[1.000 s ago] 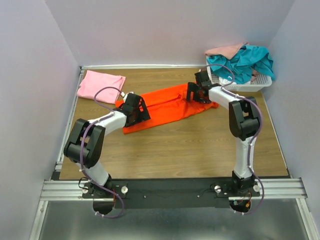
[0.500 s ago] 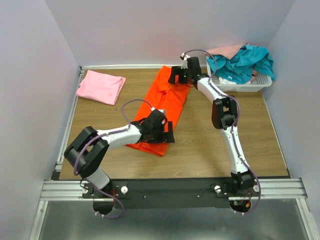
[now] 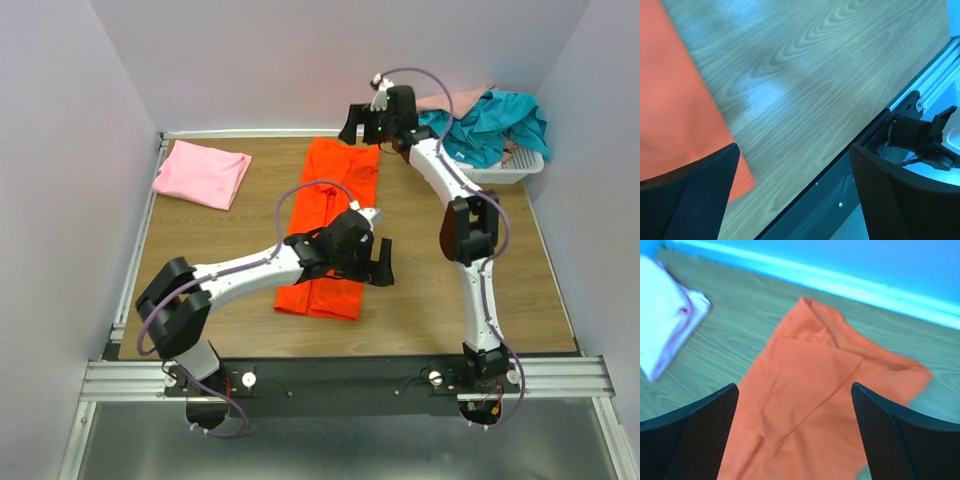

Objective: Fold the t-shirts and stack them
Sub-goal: Fold the tshirt

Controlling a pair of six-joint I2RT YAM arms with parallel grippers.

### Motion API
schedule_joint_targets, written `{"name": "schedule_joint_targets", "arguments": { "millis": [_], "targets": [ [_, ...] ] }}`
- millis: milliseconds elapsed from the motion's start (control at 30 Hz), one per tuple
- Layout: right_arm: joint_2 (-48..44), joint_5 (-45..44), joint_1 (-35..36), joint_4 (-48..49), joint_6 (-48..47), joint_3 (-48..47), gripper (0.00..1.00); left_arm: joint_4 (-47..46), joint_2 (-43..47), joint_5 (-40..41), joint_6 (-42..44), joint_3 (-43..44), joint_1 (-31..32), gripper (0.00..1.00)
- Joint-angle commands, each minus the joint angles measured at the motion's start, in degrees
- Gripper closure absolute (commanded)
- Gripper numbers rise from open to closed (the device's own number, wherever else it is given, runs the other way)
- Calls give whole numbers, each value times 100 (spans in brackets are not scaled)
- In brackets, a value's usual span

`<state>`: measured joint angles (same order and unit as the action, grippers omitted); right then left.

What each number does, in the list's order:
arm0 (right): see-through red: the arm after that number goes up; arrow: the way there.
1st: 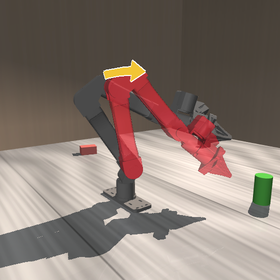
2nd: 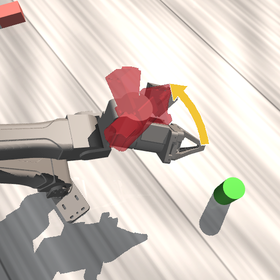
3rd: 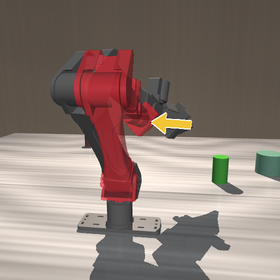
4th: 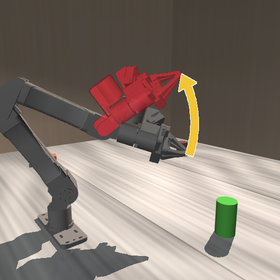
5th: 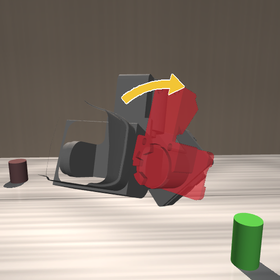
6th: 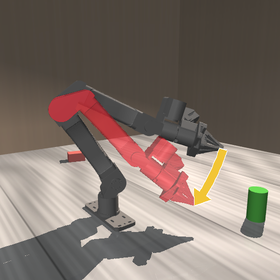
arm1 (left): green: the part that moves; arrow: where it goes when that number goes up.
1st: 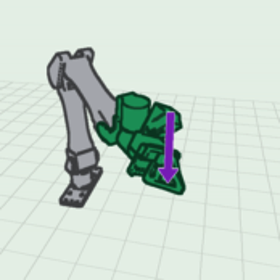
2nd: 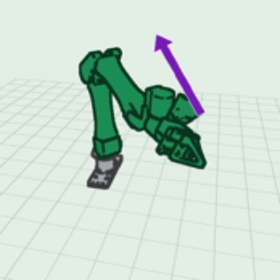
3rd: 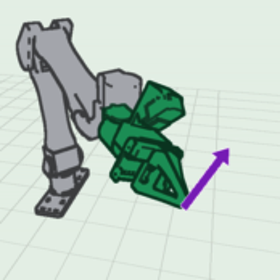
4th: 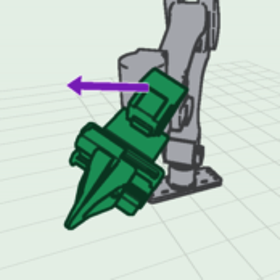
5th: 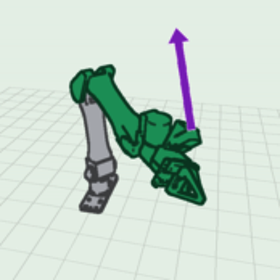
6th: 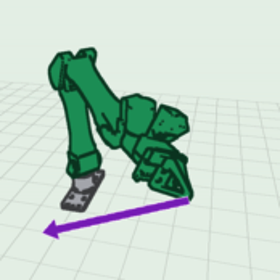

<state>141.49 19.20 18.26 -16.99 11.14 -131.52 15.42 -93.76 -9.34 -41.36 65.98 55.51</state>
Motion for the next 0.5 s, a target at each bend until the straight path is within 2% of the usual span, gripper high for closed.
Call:
{"name": "schedule_joint_targets", "arguments": {
  "millis": [0, 67, 100, 133, 167, 200, 233, 267, 333, 367, 467],
  "targets": [
    [-1376, -933, 11, 29, 352, 1097, 0, 373, 838, 634, -47, -382, -13, 2],
    [-2141, -1277, 11, 30, 747, 1767, 0, 733, 1182, 1273, -266, -794, -66, 2],
    [-2709, -1322, 11, 38, 880, 2606, 0, 1039, 1558, 1486, -545, -945, -118, 2],
    [-2714, -1305, 2, 47, 1003, 3023, 0, 1042, 1727, 1679, -696, -1103, -197, 2],
    [-3263, -1322, 11, 56, 1335, 3523, 0, 1355, 1912, 2003, -845, -1470, -302, 2],
    [-3564, -1288, 2, 73, 1513, 3946, 0, 1480, 2079, 2128, -1004, -1665, -469, 2],
    [-3819, -1270, 19, 169, 1645, 4342, 0, 1586, 2385, 2217, -1136, -1867, -906, 2],
    [-4344, -1191, 28, 248, 1925, 5259, 0, 1735, 2658, 2305, -1189, -2269, -1223, 2],
    [-4830, -1129, 125, 608, 2129, 6134, 0, 1658, 2914, 2218, -1102, -2649, -1980, 2],
    [-5329, -1173, 177, 714, 2295, 6843, 0, 1596, 3029, 2157, -1093, -2956, -2139, 2],
    [-5886, -1383, 563, 873, 2498, 7718, 0, 1098, 3354, 1807, -1067, -3396, -2360, 2]
  ]
}}
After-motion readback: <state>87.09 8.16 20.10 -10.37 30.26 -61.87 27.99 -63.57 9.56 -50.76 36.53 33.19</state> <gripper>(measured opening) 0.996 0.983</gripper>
